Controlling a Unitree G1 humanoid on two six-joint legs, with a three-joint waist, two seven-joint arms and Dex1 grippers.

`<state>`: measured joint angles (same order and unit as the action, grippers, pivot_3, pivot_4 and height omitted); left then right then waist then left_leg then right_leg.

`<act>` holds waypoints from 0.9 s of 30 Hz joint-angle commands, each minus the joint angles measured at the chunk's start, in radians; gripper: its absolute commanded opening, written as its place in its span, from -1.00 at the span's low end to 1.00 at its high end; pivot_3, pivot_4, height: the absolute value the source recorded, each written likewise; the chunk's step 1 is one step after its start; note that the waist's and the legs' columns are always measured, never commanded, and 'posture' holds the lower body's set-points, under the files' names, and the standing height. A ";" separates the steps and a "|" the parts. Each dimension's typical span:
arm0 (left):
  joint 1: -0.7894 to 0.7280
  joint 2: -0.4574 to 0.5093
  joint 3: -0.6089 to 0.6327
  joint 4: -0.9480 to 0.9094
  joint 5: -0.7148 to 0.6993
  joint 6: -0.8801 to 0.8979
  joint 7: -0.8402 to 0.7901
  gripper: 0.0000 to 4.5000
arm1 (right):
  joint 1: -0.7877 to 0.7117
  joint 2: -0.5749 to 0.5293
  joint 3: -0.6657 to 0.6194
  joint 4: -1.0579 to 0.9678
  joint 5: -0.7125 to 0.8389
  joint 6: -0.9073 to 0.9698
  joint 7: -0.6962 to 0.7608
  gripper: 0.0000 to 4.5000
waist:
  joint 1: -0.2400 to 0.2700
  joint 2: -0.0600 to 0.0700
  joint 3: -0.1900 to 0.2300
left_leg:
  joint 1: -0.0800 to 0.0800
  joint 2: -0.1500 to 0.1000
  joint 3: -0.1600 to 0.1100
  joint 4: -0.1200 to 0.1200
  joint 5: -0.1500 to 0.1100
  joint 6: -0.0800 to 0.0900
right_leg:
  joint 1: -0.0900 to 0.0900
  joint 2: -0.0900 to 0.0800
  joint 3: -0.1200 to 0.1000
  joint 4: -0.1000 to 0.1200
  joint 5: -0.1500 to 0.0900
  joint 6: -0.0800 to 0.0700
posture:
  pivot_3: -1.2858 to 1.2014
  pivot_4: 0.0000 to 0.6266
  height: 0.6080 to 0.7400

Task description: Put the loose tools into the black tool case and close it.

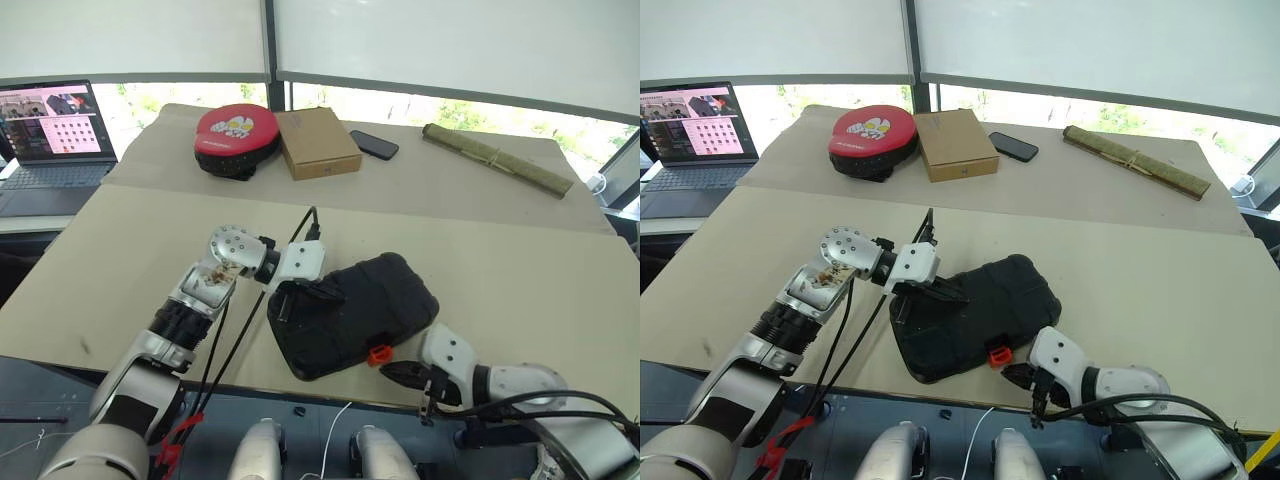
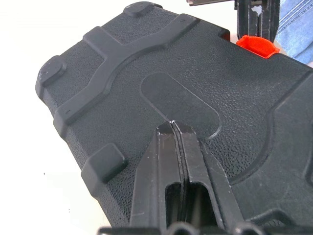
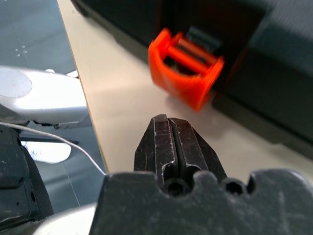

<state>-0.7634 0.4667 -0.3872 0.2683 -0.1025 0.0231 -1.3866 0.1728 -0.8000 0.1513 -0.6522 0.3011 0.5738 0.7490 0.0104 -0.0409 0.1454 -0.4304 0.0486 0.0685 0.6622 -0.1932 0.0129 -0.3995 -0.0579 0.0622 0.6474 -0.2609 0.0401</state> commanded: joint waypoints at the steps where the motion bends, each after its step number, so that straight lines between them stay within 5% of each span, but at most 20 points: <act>1: 0.023 -0.009 -0.037 -0.020 0.023 0.012 -0.011 -0.99 | -0.002 0.059 0.013 -0.004 -0.015 -0.039 -0.039 -1.00 | 0.000 0.000 0.000 | 0.000 0.000 0.000 0.000 0.000 0.000 | 0.000 0.000 0.000 0.000 0.000 0.000 | 0.03 -0.52 1.00; 27: 0.041 -0.025 -0.102 -0.004 0.075 -0.071 -0.032 -0.99 | -0.079 0.210 -0.077 -0.076 0.041 0.006 -0.117 -1.00 | -0.022 0.000 0.000 | -0.001 0.001 0.000 0.000 0.000 0.000 | -0.002 0.001 0.001 0.001 0.000 -0.001 | 0.03 -0.52 1.00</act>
<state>-0.7529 0.4341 -0.4275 0.2431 -0.0844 -0.0312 -1.4001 0.1306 -0.6001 0.1553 -0.6133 0.2955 0.5999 0.6499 -0.0113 -0.0409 0.1455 -0.4311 0.0496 0.0684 0.6621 -0.1933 0.0129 -0.4015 -0.0568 0.0628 0.6485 -0.2610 0.0393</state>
